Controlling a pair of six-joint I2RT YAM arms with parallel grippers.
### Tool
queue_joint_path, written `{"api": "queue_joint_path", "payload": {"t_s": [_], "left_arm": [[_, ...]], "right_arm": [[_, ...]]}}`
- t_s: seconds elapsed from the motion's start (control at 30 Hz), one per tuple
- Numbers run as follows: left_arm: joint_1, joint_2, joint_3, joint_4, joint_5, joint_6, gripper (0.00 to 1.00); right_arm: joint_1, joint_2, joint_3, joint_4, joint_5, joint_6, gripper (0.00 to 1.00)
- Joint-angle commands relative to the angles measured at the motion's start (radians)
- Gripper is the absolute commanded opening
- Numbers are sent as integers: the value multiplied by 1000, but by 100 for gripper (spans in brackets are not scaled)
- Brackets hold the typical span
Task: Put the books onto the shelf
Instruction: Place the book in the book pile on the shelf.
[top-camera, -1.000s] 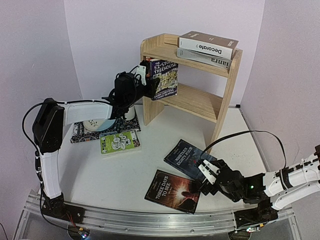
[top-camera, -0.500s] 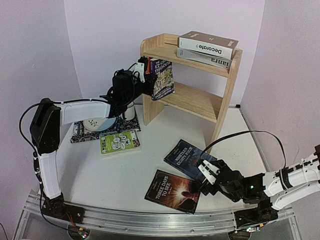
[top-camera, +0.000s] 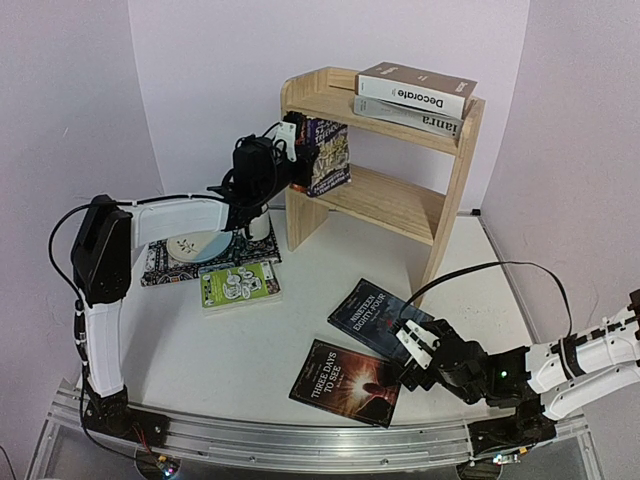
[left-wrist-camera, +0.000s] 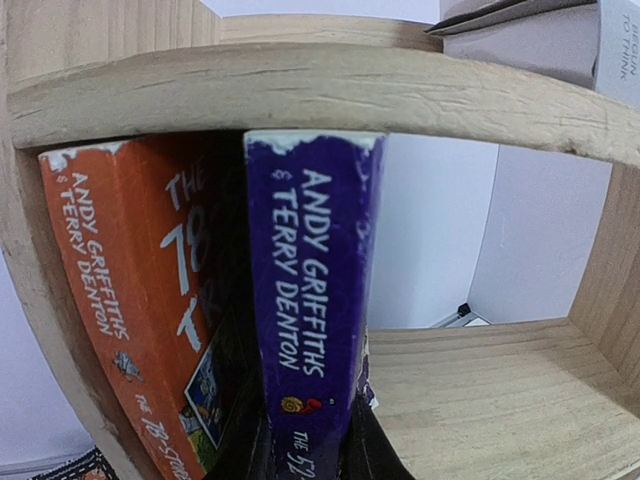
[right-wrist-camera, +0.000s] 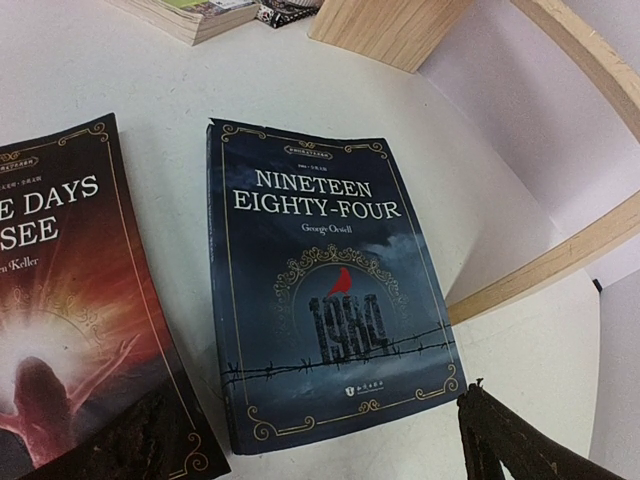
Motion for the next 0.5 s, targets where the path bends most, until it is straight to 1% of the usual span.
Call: {"api": "queue_joint_path", "payload": {"t_s": [0.0,0.27,0.4,0.47], "left_arm": [[5,9,102,77,-46,41,18],[21,26,126,64,-57,32,18],[26,16,118,58,-57,17,23],[26,9,112,57,-56,14,27]], "right_arm": [[-4,-1,12,21,9,-1,98],[-4,2,12,20,8,-1,98],[-4,4,13,20,9,-1,98],[-4,4,14,20,9,-1,98]]}}
